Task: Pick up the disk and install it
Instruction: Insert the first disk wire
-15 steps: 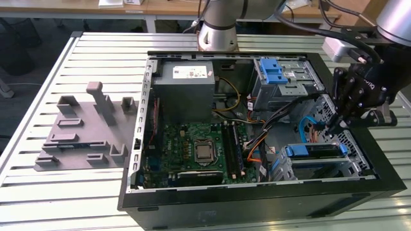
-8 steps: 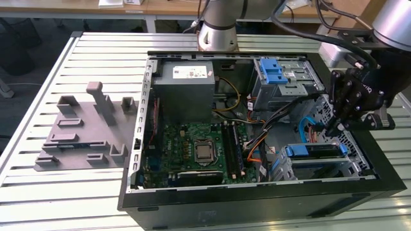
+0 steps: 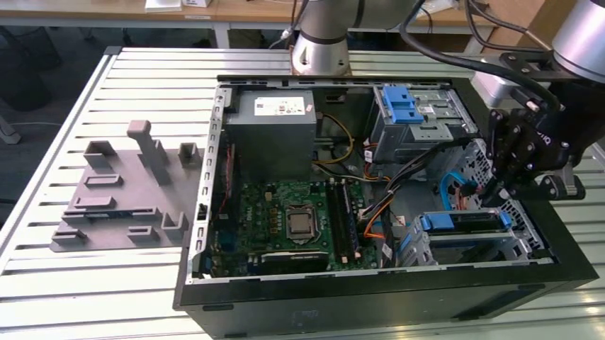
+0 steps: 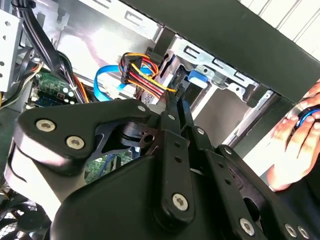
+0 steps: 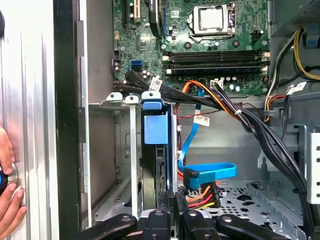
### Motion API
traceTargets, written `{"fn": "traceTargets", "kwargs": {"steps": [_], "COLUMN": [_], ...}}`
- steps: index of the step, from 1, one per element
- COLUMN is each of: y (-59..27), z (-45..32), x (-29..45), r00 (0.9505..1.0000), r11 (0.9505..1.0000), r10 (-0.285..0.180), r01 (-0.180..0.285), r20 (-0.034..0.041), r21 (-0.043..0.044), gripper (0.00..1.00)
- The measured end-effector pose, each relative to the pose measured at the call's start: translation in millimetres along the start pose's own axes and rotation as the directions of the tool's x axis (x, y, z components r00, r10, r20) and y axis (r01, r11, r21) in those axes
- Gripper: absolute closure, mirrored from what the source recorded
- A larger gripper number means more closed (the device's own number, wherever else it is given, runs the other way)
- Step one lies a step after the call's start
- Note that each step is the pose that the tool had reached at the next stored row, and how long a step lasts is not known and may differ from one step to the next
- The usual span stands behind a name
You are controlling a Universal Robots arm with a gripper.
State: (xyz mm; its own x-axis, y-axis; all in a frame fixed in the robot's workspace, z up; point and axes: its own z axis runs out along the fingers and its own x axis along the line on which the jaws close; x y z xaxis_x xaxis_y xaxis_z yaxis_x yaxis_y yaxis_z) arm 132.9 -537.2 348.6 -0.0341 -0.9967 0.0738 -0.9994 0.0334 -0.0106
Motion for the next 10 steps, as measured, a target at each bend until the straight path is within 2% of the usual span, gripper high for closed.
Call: {"fn": "traceTargets", "kwargs": {"steps": [4,10], "y": [3.3,3.6], "z": [1.0,5.5], "x": [0.4,4.7], "r00": [1.0,0.9999], "r11": [0.9999,0.9999], "r10": [-0.008,-0.009], "r01": [0.008,0.009], "r20": [0.0003,0.0063], "r21": [0.0066,0.0078], "gripper": [0.84,0.84]}}
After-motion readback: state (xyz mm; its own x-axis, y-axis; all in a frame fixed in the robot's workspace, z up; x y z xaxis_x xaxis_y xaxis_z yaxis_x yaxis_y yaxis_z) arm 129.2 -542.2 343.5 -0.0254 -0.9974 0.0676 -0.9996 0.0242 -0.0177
